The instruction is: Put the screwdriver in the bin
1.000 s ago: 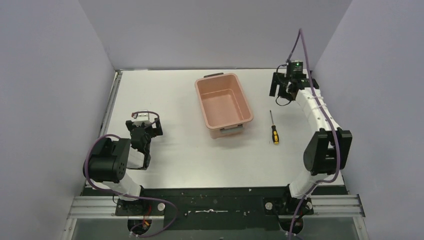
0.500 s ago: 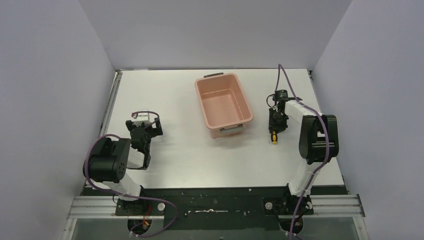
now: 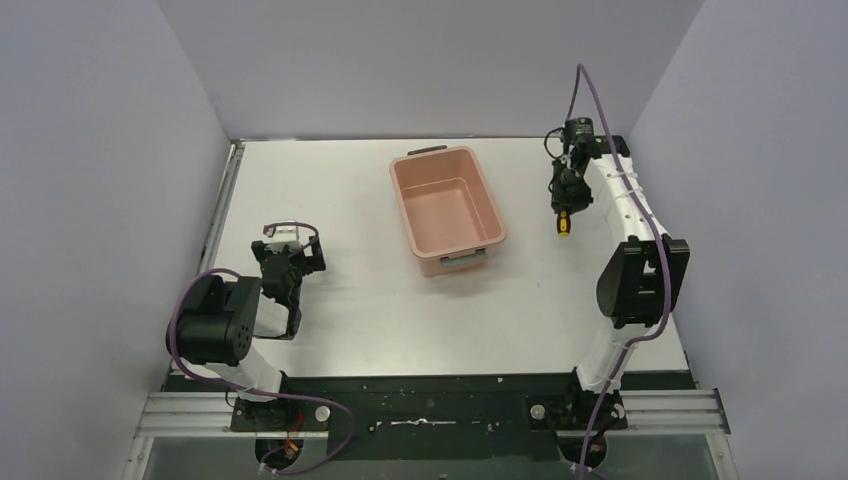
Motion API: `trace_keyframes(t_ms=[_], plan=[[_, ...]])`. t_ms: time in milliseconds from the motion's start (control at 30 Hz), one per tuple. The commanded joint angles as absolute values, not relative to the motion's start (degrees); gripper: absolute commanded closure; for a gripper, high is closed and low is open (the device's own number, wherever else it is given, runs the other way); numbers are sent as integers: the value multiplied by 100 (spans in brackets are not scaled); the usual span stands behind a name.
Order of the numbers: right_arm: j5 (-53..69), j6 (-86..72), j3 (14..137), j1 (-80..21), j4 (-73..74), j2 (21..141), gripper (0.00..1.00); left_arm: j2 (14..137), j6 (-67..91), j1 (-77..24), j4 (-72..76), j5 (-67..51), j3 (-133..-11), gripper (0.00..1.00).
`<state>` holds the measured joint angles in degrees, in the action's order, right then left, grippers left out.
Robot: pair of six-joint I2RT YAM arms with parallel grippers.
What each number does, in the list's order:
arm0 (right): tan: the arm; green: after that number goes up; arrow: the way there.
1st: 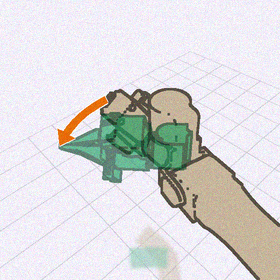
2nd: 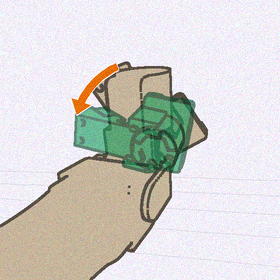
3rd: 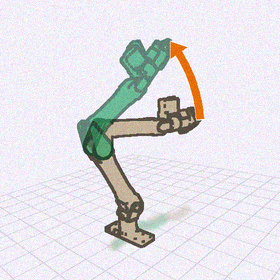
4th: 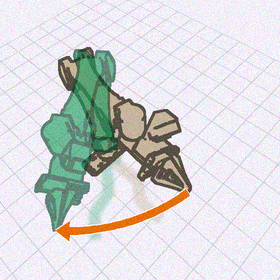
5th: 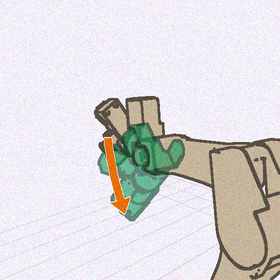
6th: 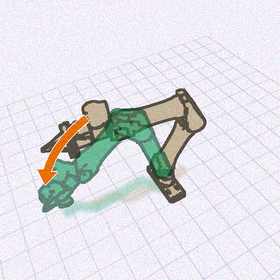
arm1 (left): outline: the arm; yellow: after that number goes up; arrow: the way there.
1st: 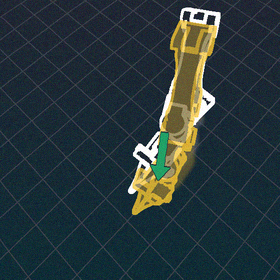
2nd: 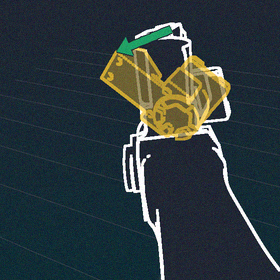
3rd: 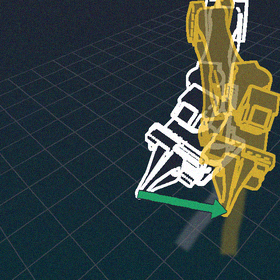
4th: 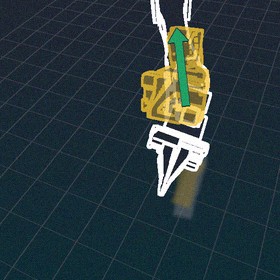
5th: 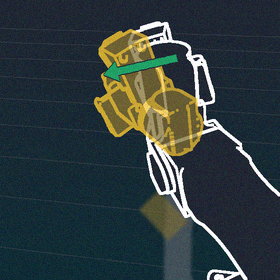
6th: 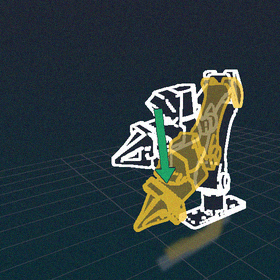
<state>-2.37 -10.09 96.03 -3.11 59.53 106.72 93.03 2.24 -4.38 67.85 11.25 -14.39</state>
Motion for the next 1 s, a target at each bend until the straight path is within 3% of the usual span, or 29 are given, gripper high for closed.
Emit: trace_keyframes(t_ms=[0, 233, 467, 633, 967], plan=[[-637, -1171, 10890, -465, 7514, 10488, 100, 9235, 176, -417, 6934, 1046, -1459, 3], [-261, -1765, 11994, -748, 7626, 10478, 100, 9233, 170, -417, 6920, 1046, -1459, 3], [-44, -2459, 12379, -2631, 6550, 10783, 100, 9229, 167, -422, 6924, 1047, -1459, 3], [32, -2660, 12416, -3537, 5707, 11235, 100, 9233, 174, -422, 6926, 1046, -1459, 3], [-724, -2536, 11174, -3737, 4733, 11857, 100, 9236, 169, -420, 6931, 1042, -1459, 3]])
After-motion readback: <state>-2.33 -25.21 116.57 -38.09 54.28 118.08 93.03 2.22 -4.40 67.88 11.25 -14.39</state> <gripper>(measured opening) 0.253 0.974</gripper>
